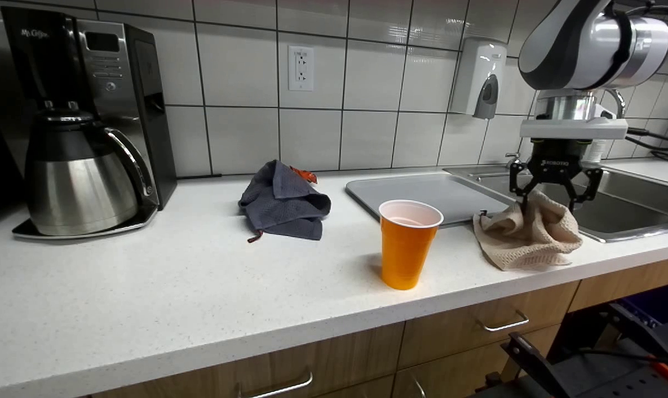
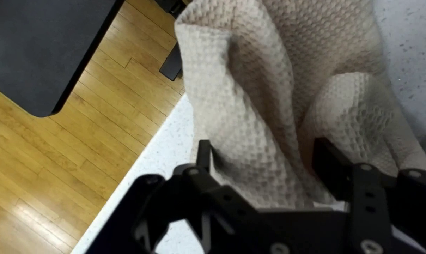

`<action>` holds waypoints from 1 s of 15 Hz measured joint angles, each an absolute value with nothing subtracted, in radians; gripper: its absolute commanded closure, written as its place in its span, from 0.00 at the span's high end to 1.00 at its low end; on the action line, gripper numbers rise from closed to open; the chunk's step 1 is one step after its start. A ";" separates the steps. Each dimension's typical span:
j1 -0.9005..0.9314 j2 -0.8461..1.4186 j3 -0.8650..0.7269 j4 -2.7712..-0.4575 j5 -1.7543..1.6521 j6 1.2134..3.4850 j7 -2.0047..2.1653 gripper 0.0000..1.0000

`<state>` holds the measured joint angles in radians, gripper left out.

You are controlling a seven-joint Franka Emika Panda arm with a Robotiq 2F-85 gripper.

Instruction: Remove the towels from the tray and put them on the counter

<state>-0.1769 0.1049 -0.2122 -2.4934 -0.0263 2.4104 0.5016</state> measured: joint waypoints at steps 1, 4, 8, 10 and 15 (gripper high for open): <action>-0.170 0.103 -0.212 -2.490 -0.027 2.410 0.504 1.00; -0.147 0.087 -0.211 -2.485 -0.037 2.409 0.515 1.00; -0.116 0.044 -0.198 -2.485 -0.059 2.396 0.540 1.00; -0.104 0.019 -0.185 -2.487 -0.066 2.379 0.548 1.00; -0.090 -0.056 -0.137 -2.502 -0.082 2.336 0.568 1.00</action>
